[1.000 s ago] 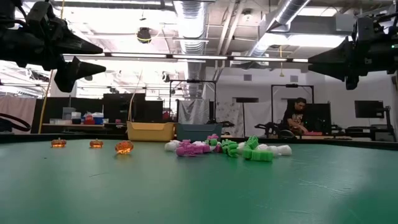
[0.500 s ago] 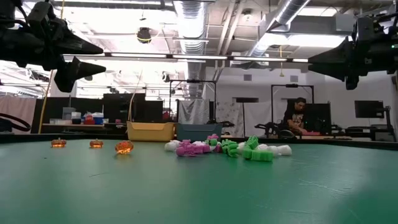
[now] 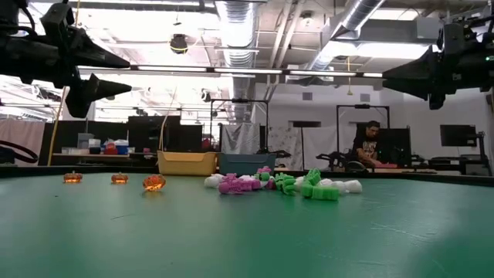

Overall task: Sort Halloween decoration
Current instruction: Put the orange pumpkin into the gray bin

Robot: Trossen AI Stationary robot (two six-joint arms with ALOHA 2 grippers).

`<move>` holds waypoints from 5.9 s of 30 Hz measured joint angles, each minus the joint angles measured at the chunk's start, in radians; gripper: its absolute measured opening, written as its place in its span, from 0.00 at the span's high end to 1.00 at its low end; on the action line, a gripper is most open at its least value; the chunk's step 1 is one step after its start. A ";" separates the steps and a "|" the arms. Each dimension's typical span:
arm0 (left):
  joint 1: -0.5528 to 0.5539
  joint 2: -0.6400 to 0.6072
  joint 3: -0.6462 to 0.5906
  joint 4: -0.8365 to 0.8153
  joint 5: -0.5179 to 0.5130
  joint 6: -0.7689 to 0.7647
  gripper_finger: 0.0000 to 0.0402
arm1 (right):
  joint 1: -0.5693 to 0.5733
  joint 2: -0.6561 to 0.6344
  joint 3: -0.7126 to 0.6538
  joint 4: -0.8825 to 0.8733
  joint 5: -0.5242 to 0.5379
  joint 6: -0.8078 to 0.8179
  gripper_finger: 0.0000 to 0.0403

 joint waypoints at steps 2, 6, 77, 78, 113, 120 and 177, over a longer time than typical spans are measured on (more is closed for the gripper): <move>0.000 0.000 0.000 0.006 -0.019 -0.081 0.42 | 0.000 0.000 0.000 0.000 0.000 0.005 0.69; 0.000 0.000 0.000 0.003 -0.029 -0.179 0.42 | 0.000 0.000 0.000 0.000 0.000 0.007 0.69; 0.000 0.501 0.848 -0.655 -0.126 -0.116 0.42 | -0.138 1.463 1.093 0.145 -0.425 -0.188 0.69; 0.000 0.501 0.848 -0.656 -0.126 -0.115 0.42 | -0.138 1.475 1.093 0.148 -0.457 -0.175 0.69; 0.000 0.501 0.848 -0.782 -0.117 -0.016 0.42 | 0.017 1.780 1.177 0.128 -0.523 -0.279 0.68; 0.000 0.501 0.848 -0.790 -0.118 -0.019 0.42 | 0.022 1.796 1.194 0.139 -0.531 -0.323 0.59; 0.000 0.504 0.847 -0.846 -0.140 -0.020 0.42 | 0.058 2.216 1.301 0.371 -0.524 -0.172 0.39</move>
